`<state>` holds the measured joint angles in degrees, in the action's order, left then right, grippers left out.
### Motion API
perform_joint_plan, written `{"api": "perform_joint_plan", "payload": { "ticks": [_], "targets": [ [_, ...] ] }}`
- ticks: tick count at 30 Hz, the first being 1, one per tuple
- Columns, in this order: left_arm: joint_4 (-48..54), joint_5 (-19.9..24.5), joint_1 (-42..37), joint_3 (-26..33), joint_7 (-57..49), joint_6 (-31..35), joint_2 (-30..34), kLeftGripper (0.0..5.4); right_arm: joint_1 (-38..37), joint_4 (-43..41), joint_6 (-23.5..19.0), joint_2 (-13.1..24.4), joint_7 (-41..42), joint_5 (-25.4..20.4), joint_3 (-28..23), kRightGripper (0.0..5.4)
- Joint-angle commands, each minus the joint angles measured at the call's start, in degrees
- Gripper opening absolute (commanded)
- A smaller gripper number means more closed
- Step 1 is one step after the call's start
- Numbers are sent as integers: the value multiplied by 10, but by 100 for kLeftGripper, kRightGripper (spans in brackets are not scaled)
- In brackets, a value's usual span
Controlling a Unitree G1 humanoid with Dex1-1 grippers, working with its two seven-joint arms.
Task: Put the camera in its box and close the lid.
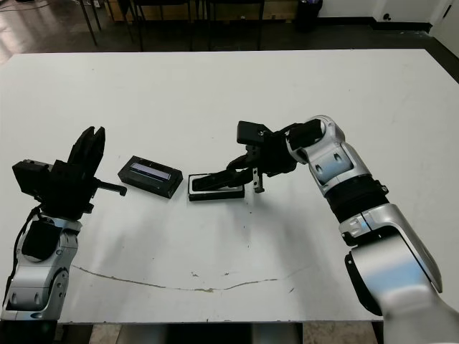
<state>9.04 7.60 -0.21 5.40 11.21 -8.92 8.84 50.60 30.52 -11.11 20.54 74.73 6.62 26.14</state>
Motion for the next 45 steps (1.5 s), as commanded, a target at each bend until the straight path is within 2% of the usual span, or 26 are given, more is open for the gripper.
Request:
{"api": "perform_joint_plan", "payload": {
  "ticks": [1, 5, 7, 8, 10, 12, 14, 20, 29, 32, 35, 37, 40, 42, 45],
  "targets": [
    [-3, -7, 11, -1, -4, -2, -1, 0, 4, -5, -1, -26, 3, 9, 23, 1],
    [-2, -4, 15, 1, -5, -2, -1, 0, 1, 1, 26, -26, 9, 14, 30, 1],
    [-2, -1, 15, 2, -4, -3, -1, 0, 3, -3, 6, -21, 23, 13, 33, 1],
    [-3, 0, 14, 2, -4, -3, -2, 0, 6, -5, 3, -17, 33, 10, 33, 15],
    [-5, 2, 13, 3, -4, -1, -1, 0, 10, -6, 26, -8, 51, 4, 28, 48],
    [-6, 3, 13, 3, -3, 1, -1, 0, 13, 2, 62, -1, 58, -1, 20, 92],
    [-7, 4, 12, 3, -2, 1, 0, 0, 16, 1, 79, 8, 45, 6, 15, 139],
    [-6, 1, 9, 5, -2, 2, 4, 0, 16, -28, 69, 34, 20, 7, -11, 272],
    [-6, 1, 6, 5, 1, 2, 7, 0, 16, -43, 102, 57, -19, -21, -71, 468],
    [-4, -2, 7, 4, -1, 3, 7, 0, -9, -63, 76, 46, -67, -53, -116, 536],
    [-3, -1, 7, 4, 1, 6, 8, 0, -68, -135, -1, 24, -155, -93, -172, 538],
    [-2, 1, 7, 5, 2, 5, 8, 0, -111, -189, -18, 13, -220, -91, -188, 538],
    [-2, 1, 8, 7, 4, 5, 11, 0, -164, -249, -49, -8, -294, -99, -206, 501],
    [-2, 3, 6, 9, 6, 8, 13, 0, -194, -274, -47, -14, -323, -103, -212, 457],
    [-3, 5, -8, 16, 10, 19, 25, 0, -221, -277, -22, -4, -328, -113, -214, 387]
  ]
}}
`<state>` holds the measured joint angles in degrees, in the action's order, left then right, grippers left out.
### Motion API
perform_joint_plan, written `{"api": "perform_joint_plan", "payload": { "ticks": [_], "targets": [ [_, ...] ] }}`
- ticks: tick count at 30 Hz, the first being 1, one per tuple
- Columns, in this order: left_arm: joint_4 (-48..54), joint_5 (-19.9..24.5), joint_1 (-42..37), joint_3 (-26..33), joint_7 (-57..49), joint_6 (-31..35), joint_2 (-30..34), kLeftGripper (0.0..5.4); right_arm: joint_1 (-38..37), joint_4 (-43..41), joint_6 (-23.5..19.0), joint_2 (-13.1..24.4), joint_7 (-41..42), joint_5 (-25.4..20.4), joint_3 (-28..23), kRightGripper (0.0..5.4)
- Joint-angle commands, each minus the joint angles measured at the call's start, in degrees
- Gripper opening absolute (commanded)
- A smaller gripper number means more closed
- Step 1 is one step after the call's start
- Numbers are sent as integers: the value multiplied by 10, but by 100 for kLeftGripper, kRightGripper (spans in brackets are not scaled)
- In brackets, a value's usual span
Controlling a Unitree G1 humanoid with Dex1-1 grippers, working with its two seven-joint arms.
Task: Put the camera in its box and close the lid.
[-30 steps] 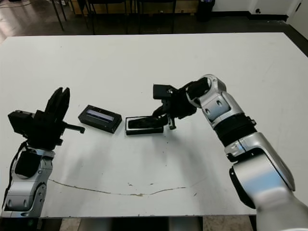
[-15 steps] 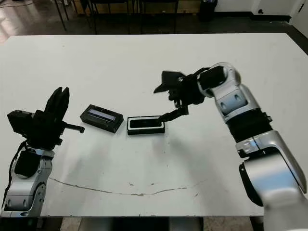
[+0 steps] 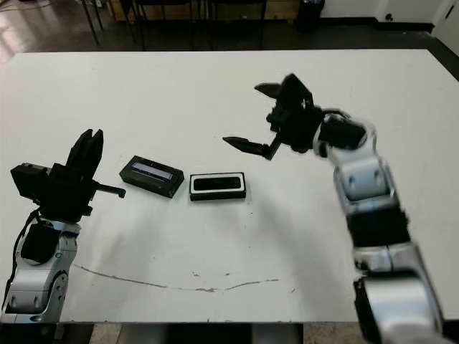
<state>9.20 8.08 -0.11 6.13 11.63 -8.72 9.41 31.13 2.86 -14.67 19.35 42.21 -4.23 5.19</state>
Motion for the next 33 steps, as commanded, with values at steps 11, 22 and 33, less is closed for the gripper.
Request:
{"api": "perform_joint_plan", "payload": {
  "ticks": [11, 22, 33],
  "targets": [
    [-265, -2, -412, -88, 405, 188, 298, 0, -46, 5, -3, 52, 40, -37, -3, 139],
    [-572, -250, -650, -294, 412, 93, 201, 0, -60, -24, -20, 57, 41, -56, -1, 2],
    [-632, -376, -652, -406, 441, 76, 127, 0, -73, -25, -1, 67, 33, -43, 2, 2]
  ]
}}
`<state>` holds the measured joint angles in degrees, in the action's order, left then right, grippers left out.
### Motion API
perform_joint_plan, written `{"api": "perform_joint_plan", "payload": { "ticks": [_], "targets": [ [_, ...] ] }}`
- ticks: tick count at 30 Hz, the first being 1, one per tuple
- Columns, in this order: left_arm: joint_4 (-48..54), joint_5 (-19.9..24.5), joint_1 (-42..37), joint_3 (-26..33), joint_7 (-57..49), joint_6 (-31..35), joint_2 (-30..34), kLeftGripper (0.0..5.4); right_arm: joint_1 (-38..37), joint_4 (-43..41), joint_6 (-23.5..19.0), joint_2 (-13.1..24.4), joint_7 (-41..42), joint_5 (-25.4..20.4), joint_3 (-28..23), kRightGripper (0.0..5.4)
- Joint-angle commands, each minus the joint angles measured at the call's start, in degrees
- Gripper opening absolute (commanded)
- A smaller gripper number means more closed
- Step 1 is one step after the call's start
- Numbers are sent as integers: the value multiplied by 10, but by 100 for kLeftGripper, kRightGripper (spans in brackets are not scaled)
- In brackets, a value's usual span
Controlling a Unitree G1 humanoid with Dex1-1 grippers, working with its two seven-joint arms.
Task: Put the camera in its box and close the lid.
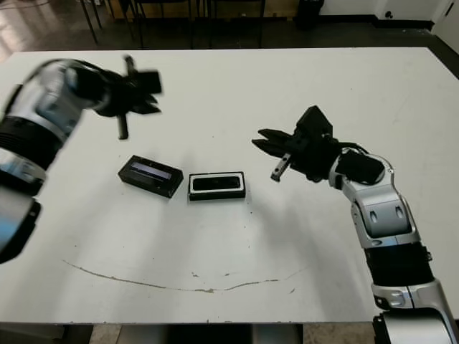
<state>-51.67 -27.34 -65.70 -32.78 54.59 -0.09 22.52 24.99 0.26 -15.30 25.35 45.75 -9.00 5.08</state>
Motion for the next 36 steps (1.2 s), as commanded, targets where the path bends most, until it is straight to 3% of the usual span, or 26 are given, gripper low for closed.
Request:
{"api": "perform_joint_plan", "payload": {
  "ticks": [1, 11, 21, 25, 36],
  "targets": [
    [-28, -27, 6, -22, 12, -14, -7, 0, -12, 0, 2, 7, -2, 3, 3, 2],
    [-33, -40, 36, -34, 77, -39, 8, 0, -19, 5, 3, 6, -7, 3, 7, 2],
    [-46, -75, 37, -41, 116, -15, 36, 0, -28, -3, -3, 5, -16, 3, 8, 2],
    [-38, -78, 51, -44, 131, -54, 58, 0, -31, -6, -1, 7, -19, 6, 9, 2],
    [72, -67, 98, -32, 238, 7, 111, 0, -26, 1, -4, 9, -17, 5, 12, 2]
  ]
}}
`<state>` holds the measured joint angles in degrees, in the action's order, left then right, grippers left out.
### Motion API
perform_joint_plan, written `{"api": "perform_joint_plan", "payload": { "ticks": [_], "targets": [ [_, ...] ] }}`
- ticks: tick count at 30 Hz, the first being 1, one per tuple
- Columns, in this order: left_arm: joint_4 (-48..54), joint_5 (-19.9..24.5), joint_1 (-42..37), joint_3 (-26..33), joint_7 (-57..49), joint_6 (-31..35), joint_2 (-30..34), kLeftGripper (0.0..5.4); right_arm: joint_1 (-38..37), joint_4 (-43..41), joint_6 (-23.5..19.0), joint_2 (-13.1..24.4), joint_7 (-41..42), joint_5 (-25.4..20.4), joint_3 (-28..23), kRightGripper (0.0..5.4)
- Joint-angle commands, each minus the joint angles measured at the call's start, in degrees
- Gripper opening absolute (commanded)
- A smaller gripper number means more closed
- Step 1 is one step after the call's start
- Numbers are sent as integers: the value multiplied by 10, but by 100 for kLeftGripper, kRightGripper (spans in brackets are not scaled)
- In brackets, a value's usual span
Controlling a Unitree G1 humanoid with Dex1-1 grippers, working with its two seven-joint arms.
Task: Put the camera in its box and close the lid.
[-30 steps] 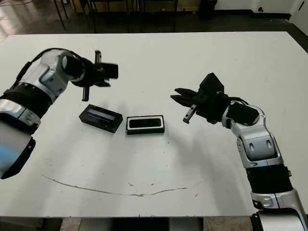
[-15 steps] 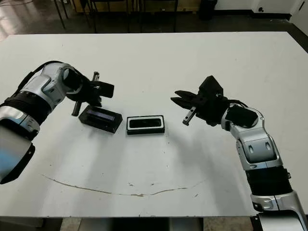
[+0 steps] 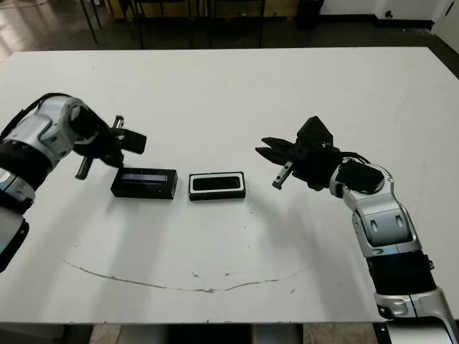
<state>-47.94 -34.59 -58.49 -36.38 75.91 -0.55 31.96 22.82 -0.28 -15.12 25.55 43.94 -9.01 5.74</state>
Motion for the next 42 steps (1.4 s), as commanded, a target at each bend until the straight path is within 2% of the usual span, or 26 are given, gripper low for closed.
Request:
{"api": "perform_joint_plan", "payload": {
  "ticks": [1, 6, 14, 18, 25, 29, 37, 40, 42],
  "targets": [
    [52, 10, 34, 7, 31, 16, 21, 0, -3, 8, -5, 7, 0, 7, 6, 2],
    [147, 63, 94, 42, 59, 24, 42, 0, 5, 20, 5, 8, 6, 9, 9, 2],
    [311, 118, 164, 50, 123, 65, 71, 0, 14, 31, 1, 9, 15, 6, 8, 2],
    [325, 95, 161, 33, 131, 84, 82, 0, 19, 39, 5, 9, 20, 7, 10, 2],
    [247, 26, 124, -1, 118, 87, 96, 0, 18, 40, 8, 9, 25, 7, 9, 2],
    [260, 40, 134, 9, 129, 79, 100, 0, 15, 42, 17, 11, 26, 10, 10, 2],
    [345, 128, 162, 34, 166, 86, 110, 0, 20, 59, 43, 6, 32, 12, 13, 2],
    [366, 113, 165, 39, 150, 102, 119, 0, 21, 63, 41, 5, 33, 13, 14, 2],
    [368, 96, 162, 52, 111, 78, 133, 0, 20, 64, 38, 4, 33, 11, 13, 2]
  ]
}}
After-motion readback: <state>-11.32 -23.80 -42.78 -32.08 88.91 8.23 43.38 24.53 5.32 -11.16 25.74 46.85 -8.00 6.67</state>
